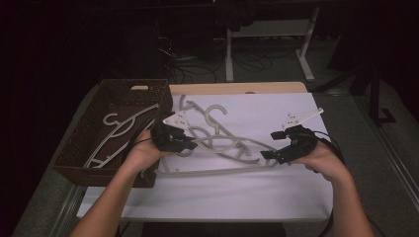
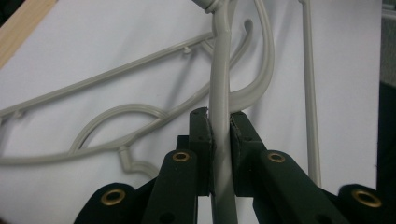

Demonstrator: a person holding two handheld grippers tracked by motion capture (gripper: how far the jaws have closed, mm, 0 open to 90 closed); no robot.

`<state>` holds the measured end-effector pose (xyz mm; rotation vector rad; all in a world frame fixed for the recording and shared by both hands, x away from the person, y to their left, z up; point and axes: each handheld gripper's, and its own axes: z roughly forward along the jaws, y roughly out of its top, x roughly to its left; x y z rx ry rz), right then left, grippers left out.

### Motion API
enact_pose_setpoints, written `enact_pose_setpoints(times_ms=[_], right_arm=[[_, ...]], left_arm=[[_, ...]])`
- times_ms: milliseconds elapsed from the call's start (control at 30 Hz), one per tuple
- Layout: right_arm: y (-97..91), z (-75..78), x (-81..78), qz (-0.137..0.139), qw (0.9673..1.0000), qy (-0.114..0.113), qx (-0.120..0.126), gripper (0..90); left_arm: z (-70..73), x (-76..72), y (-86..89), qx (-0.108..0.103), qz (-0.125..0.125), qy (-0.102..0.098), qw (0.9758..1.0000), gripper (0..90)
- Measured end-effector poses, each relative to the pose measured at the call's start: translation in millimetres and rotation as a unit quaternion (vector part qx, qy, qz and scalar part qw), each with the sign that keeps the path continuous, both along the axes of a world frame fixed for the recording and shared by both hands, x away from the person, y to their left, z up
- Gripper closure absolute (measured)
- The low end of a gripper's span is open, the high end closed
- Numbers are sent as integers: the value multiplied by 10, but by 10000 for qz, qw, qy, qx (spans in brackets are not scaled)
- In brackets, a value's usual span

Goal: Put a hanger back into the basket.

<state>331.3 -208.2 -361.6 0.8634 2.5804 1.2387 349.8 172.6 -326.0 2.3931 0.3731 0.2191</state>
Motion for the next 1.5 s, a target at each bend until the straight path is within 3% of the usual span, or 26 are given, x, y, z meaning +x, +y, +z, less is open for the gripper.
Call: enact_pose_setpoints(times_ms=[133, 233, 433, 800, 967, 1133, 1267, 1467, 1500], right_arm=[[-62, 0, 11, -221, 9997, -82, 53, 129], [-142, 21, -1, -341, 9992, -148, 120, 115], [-255, 76, -56, -445, 9985, -268, 182, 93], [-191, -63, -57, -533, 9982, -240, 152, 53], [-127, -178, -49, -711, 9971, -217, 155, 38], [-72, -271, -72, -875, 9958, -185, 178, 27], [-26, -369, -118, -943, 9953, -159, 160, 27], [-29, -490, -152, -1123, 9935, -81, 141, 23], [-28, -502, -156, -1149, 9932, -71, 152, 23]], left_arm=[[93, 17, 108, -354, 122, 193, 9991, 818], [161, 14, 145, -180, 333, 59, 9993, 818], [350, 49, 278, -150, 616, -61, 9980, 818], [801, 109, 750, -302, 1251, -350, 9911, 817], [962, 122, 1081, -444, 1656, -473, 9841, 817], [995, 116, 1387, -489, 2010, -534, 9769, 817], [1021, 100, 1678, -577, 2383, -626, 9675, 817], [993, 113, 2055, -537, 2797, -710, 9560, 817], [983, 119, 2099, -506, 2836, -713, 9550, 817]])
